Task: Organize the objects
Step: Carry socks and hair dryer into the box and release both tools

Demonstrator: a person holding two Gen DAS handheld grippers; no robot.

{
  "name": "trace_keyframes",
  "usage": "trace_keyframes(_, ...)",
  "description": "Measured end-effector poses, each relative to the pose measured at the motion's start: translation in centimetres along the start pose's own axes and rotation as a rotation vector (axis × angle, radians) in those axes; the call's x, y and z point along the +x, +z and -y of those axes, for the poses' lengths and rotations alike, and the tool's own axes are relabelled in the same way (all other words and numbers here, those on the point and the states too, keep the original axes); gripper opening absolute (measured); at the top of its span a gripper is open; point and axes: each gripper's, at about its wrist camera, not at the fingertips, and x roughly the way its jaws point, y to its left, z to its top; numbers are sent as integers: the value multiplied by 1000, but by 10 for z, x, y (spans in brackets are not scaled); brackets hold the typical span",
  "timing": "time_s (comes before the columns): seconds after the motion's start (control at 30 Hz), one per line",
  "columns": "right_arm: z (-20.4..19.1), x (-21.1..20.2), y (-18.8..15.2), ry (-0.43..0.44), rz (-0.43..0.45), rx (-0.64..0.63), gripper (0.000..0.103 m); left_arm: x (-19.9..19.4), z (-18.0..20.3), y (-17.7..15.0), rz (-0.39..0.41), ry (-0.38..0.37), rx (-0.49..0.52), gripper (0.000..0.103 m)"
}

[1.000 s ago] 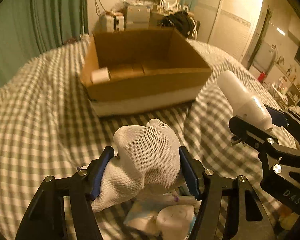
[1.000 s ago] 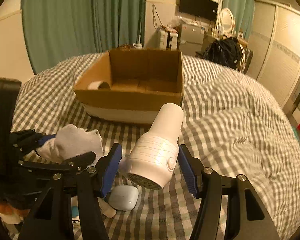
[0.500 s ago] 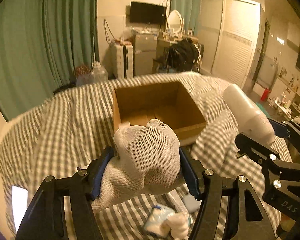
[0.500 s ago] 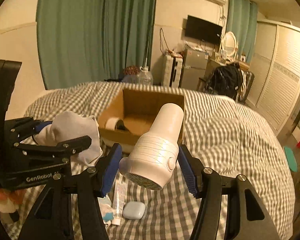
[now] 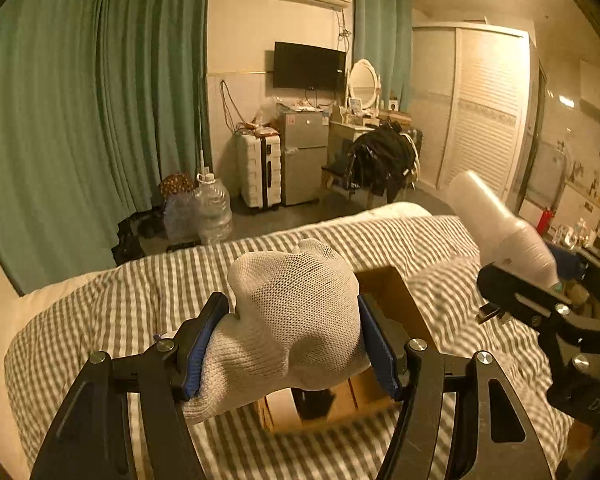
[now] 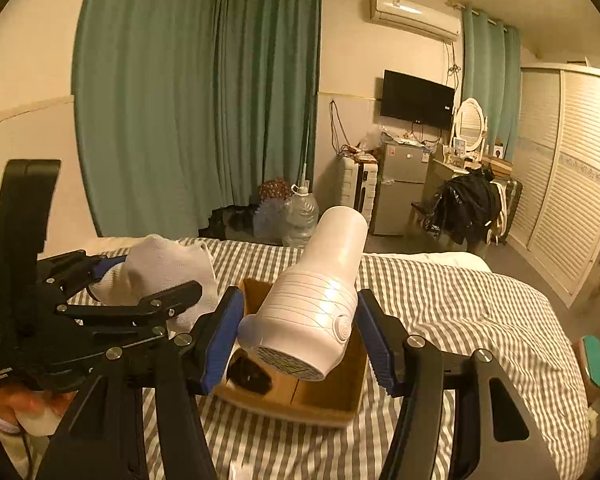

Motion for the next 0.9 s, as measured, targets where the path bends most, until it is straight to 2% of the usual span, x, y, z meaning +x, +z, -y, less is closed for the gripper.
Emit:
trace_keyframes(0.2, 21, 70, 25, 26, -30, 74, 57, 61, -2, 19, -7, -8, -13, 67)
trace_keyframes(0.3, 28, 103, 27, 31, -37, 102, 57, 94, 3, 4, -33, -17, 9, 67)
trace_keyframes(0.37, 27, 120, 23, 8, -42, 90, 57, 118, 6, -12, -83, -31, 31, 67)
trace_keyframes(0.47, 32, 153, 0, -6, -112, 83, 57, 143, 6, -29, -155, -39, 23, 67)
trace_keyframes(0.57, 43, 183, -22, 8, -202, 130, 57, 149, 9, -38, -178, -48, 41, 67)
trace_keyframes(0.63, 48, 188, -33, 5, -231, 138, 57, 148, 15, -44, -174, -27, 79, 67)
trace_keyframes(0.9, 54, 193, -60, 10, -267, 151, 57, 150, 36, -63, -179, -19, 154, 68)
